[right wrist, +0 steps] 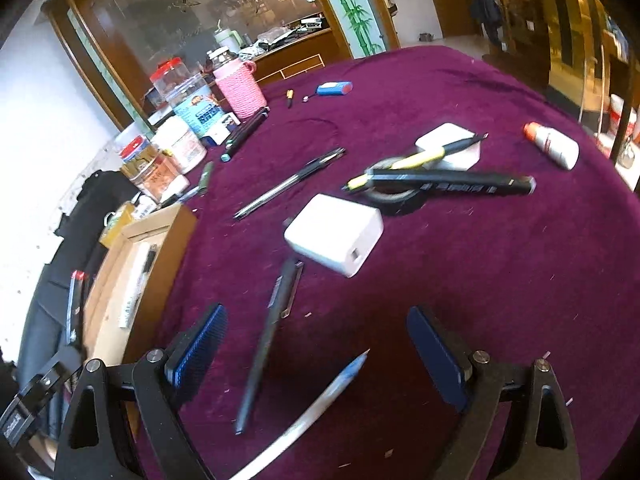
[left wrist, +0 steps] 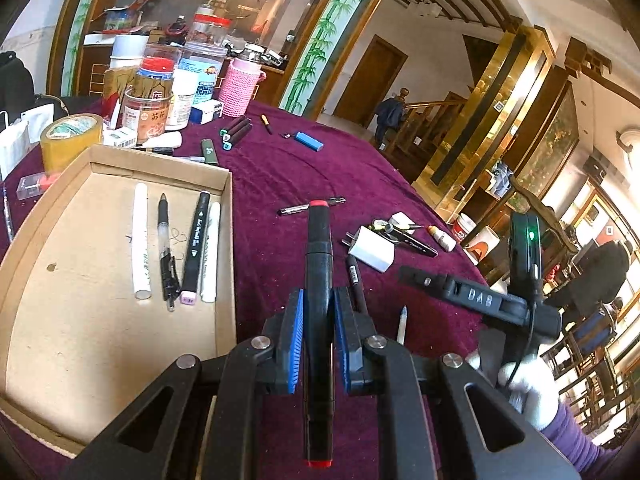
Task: Organize rigid objects
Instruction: 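Carry the red-ended marker toward the tray with the left tool while the right tool grasps a black pen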
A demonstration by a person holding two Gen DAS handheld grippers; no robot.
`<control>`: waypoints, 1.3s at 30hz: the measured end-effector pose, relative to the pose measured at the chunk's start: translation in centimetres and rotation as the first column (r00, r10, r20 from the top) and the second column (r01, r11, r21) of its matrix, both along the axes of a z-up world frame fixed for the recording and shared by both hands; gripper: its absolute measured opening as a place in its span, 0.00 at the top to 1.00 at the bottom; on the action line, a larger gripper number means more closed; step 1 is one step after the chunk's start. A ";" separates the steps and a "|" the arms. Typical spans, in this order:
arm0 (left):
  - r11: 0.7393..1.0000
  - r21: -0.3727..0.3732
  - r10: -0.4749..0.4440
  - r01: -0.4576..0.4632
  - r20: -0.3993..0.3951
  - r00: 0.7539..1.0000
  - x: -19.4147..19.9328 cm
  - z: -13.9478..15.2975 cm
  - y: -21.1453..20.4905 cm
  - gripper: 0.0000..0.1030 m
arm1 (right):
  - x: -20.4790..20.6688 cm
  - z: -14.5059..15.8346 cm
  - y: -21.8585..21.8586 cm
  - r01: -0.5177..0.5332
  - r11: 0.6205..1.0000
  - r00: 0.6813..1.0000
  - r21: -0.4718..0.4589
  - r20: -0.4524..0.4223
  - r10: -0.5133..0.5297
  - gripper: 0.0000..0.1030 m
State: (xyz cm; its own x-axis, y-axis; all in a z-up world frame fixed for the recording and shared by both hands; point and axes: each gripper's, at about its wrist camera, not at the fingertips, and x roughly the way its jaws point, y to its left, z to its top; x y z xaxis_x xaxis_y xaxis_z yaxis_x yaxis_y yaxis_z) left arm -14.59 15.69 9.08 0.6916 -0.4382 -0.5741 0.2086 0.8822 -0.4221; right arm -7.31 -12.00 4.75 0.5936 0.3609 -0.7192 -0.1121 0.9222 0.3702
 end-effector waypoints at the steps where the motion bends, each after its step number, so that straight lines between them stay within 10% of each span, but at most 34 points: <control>1: 1.000 0.001 -0.006 0.006 -0.002 1.000 0.2 -0.1 -0.3 0.86 | -0.2 -0.2 0.3 -0.004 1.000 1.000 -0.012 0.001 0.004 0.08; 30: 0.991 -0.077 -0.116 0.113 -0.034 0.993 0.4 -1.3 -3.2 0.86 | -0.9 -2.1 0.7 -0.006 1.000 1.000 -0.015 -0.027 0.006 0.26; 39: 0.998 -0.067 0.020 -0.019 0.007 1.000 -2.3 0.3 2.5 0.86 | -0.2 -0.1 2.5 -0.088 0.996 0.996 -0.005 -0.014 0.088 0.28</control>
